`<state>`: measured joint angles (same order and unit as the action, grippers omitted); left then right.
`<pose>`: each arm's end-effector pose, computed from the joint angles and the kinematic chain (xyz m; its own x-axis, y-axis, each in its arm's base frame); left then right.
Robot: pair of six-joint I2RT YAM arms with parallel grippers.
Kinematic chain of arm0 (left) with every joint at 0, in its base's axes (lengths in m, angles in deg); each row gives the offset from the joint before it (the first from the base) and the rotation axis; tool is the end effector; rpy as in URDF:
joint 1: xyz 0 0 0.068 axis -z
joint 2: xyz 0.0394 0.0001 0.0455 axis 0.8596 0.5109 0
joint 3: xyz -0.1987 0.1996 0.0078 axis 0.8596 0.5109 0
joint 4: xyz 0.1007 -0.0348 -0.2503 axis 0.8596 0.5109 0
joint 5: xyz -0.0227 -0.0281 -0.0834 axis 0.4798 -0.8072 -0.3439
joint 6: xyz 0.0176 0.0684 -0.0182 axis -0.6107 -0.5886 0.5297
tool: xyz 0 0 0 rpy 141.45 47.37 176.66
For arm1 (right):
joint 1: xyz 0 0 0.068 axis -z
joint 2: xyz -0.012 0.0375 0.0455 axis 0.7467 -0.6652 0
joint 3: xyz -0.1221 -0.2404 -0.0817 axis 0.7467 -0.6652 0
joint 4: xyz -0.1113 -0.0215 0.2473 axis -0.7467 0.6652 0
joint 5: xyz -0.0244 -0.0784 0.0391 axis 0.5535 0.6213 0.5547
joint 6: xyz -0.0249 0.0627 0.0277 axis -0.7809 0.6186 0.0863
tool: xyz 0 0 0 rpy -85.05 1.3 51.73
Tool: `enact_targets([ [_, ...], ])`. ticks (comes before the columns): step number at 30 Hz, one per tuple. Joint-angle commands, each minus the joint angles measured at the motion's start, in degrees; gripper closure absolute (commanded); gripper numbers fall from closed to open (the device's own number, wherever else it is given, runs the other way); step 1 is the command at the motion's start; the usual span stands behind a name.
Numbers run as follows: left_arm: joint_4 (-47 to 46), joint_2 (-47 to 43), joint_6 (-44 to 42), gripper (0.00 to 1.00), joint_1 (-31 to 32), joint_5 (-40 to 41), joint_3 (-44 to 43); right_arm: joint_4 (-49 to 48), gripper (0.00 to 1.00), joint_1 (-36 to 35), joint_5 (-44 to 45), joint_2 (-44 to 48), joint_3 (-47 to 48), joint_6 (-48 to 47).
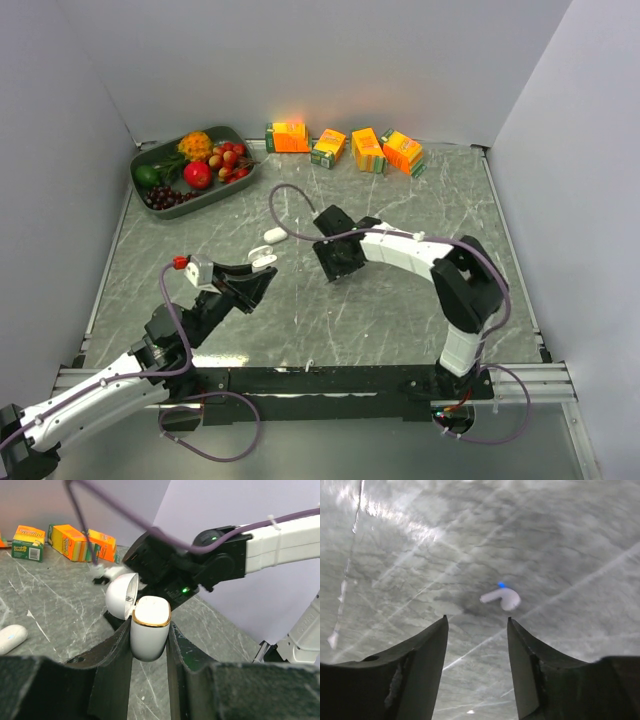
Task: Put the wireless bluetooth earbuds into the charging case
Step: Pick up the earbud from the center of the board.
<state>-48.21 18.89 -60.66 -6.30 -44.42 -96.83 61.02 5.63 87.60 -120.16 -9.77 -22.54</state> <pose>0.1023 -0.1160 0.2734 -0.1137 -0.4966 -0.8605 0.6812 0.5916 -0.4314 0.2818 0.2547 0.1663 -0.8054 -0.4465 -0.3898 -0.4952 0.8683 0.0285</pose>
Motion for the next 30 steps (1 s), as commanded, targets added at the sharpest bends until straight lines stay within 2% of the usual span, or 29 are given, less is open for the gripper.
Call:
enact_targets([
  [1, -3.54, -0.06, -0.3, 0.99, 0.29, -0.79, 0.56, -4.12, 0.39, 1.63, 4.09, 10.12, -1.11, 12.6],
  [6, -3.8, 0.12, -0.39, 0.99, 0.38, -0.61, 0.29, -0.34, 0.42, 3.12, 5.33, 10.04, -1.81, 33.57],
  [9, -3.37, -0.76, -0.48, 0.99, 0.29, -0.35, 0.47, -3.14, 0.44, 4.18, 1.73, 9.25, -5.24, 41.59],
  [14, -1.87, -1.99, -0.83, 0.99, 0.82, 0.35, 0.29, -4.29, 0.44, 6.54, -1.53, 6.26, -6.65, 49.52],
  [23, -2.49, -1.9, -0.83, 0.99, 1.43, 0.88, 0.47, -4.29, 0.44, 9.45, -3.2, 1.69, -6.21, 54.54],
  [30, -1.61, -3.04, -0.92, 0.99, 1.96, 1.76, 0.64, -3.94, 0.46, 10.24, -3.2, -1.12, -5.07, 53.76],
])
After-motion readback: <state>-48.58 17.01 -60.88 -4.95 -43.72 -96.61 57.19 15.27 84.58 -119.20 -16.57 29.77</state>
